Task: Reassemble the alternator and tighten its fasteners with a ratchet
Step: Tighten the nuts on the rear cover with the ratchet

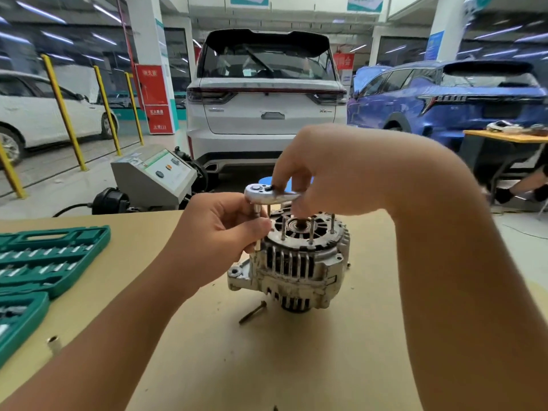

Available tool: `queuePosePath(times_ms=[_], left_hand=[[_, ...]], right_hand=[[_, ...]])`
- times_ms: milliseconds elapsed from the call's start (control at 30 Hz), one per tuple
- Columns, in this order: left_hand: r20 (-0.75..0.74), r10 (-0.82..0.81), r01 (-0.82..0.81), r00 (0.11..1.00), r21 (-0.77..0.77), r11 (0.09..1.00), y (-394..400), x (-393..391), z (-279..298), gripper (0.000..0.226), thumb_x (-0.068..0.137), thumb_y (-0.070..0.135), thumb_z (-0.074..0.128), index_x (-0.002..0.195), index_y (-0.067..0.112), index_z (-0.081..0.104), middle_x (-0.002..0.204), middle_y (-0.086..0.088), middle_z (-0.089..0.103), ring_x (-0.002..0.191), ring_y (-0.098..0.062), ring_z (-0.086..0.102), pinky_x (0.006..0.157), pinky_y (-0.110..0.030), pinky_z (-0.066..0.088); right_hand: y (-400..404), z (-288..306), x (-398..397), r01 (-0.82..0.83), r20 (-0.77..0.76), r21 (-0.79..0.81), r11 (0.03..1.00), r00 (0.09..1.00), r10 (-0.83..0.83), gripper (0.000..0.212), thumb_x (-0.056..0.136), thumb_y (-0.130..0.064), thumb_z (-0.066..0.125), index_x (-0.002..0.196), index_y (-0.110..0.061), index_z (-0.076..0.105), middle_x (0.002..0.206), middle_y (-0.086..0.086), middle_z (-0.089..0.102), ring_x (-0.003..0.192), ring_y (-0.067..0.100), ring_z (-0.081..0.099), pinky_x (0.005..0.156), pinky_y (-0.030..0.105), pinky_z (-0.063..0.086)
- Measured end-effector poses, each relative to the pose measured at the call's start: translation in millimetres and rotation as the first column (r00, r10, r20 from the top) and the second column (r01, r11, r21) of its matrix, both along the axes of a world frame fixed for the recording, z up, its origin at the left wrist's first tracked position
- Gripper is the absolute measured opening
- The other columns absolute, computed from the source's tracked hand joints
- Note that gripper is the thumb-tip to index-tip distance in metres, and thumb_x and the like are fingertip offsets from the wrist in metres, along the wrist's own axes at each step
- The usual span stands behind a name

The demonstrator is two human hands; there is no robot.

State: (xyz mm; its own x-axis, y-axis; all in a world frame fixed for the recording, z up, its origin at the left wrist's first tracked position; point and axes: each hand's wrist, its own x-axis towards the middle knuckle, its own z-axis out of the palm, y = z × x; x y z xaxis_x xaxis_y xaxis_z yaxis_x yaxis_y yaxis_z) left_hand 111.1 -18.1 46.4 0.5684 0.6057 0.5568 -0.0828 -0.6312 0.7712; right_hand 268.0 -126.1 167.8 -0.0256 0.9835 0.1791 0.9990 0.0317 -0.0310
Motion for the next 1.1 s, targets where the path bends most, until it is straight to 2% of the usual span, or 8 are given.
queuePosePath(times_ms=[67,200,367,500,633,867,1033,1100], left_hand=[[-0.013,-0.043,0.042,0.999,-0.022,0.999,0.6,-1.5,0.8,0.01,0.09,0.004,0.074,0.083,0.011,0.076,0.066,-0.011,0.065,0.056,-0.019,0.058,0.049,-0.027,0.047],[0.012,-0.033,0.033,0.999,-0.032,0.999,-1.5,3.0,-2.0,0.007,0.09,0.013,0.075,0.084,0.012,0.077,0.061,-0.008,0.06,0.053,-0.019,0.054,0.049,-0.027,0.046],[0.032,-0.016,0.016,0.999,0.007,1.0,-1.8,3.7,-1.6,0.011,0.084,0.029,0.074,0.079,0.02,0.077,0.058,-0.01,0.059,0.05,-0.019,0.051,0.047,-0.028,0.046],[0.048,-0.055,0.057,0.997,-0.038,0.998,-0.9,3.2,-3.2,0.009,0.084,0.027,0.072,0.081,0.021,0.078,0.064,-0.012,0.065,0.052,-0.017,0.056,0.049,-0.027,0.05],[0.053,-0.033,0.036,0.998,-0.051,0.998,1.4,3.4,-5.2,0.009,0.084,0.028,0.073,0.082,0.021,0.079,0.065,-0.01,0.064,0.053,-0.015,0.055,0.049,-0.026,0.049],[0.108,-0.051,0.068,0.993,-0.163,0.984,2.0,5.9,-9.1,0.014,0.085,0.031,0.08,0.082,0.018,0.08,0.078,-0.024,0.067,0.056,-0.018,0.052,0.051,-0.027,0.046],[0.072,-0.104,0.112,0.992,-0.126,0.986,7.4,6.2,-18.4,0.015,0.081,0.033,0.078,0.089,0.02,0.08,0.069,0.003,0.063,0.064,-0.007,0.05,0.062,-0.014,0.044],[0.053,-0.142,0.148,0.988,-0.132,0.98,10.3,4.4,-22.4,0.022,0.076,0.037,0.079,0.09,0.02,0.08,0.075,-0.001,0.066,0.072,-0.01,0.057,0.066,-0.016,0.048]], right_hand=[[3.1,-2.6,-0.5,0.034,-0.003,0.06,0.998,0.999,-0.034,0.027,0.092,-0.014,0.064,0.105,-0.035,0.075,0.085,-0.011,0.062,0.076,0.01,0.057,0.055,0.024,0.043],[-1.4,-1.2,-6.4,-0.031,0.039,0.001,1.0,0.999,0.031,0.019,0.085,-0.035,0.075,0.103,-0.029,0.075,0.075,-0.01,0.063,0.07,0.009,0.062,0.053,0.026,0.048],[-2.6,-1.1,-2.7,-0.005,0.016,0.01,1.0,1.0,0.005,0.033,0.093,-0.014,0.065,0.114,-0.038,0.071,0.086,-0.015,0.06,0.077,0.005,0.056,0.055,0.021,0.041],[2.5,-5.0,-9.7,-0.009,0.128,0.074,0.997,0.992,-0.001,0.015,0.093,-0.025,0.065,0.104,-0.024,0.074,0.087,-0.005,0.063,0.076,0.014,0.061,0.053,0.022,0.045],[-2.7,-0.9,-6.4,-0.009,-0.071,-0.027,1.0,0.997,0.007,0.022,0.092,-0.02,0.07,0.113,-0.028,0.07,0.078,-0.007,0.066,0.059,0.013,0.069,0.044,0.023,0.052],[8.3,-7.8,-16.2,-0.037,0.051,0.072,0.997,0.998,0.034,0.029,0.097,-0.025,0.06,0.126,-0.032,0.065,0.089,-0.015,0.05,0.077,0.006,0.051,0.055,0.019,0.038],[11.5,-12.1,-18.0,-0.057,0.046,0.057,0.997,0.997,0.054,0.035,0.099,-0.042,0.057,0.132,-0.032,0.064,0.123,-0.01,0.062,0.095,0.017,0.058,0.061,0.017,0.039],[14.1,-13.2,-18.4,-0.047,0.031,0.05,0.998,0.998,0.046,0.035,0.1,-0.042,0.057,0.132,-0.03,0.064,0.128,-0.008,0.062,0.091,0.014,0.06,0.057,0.018,0.038]])
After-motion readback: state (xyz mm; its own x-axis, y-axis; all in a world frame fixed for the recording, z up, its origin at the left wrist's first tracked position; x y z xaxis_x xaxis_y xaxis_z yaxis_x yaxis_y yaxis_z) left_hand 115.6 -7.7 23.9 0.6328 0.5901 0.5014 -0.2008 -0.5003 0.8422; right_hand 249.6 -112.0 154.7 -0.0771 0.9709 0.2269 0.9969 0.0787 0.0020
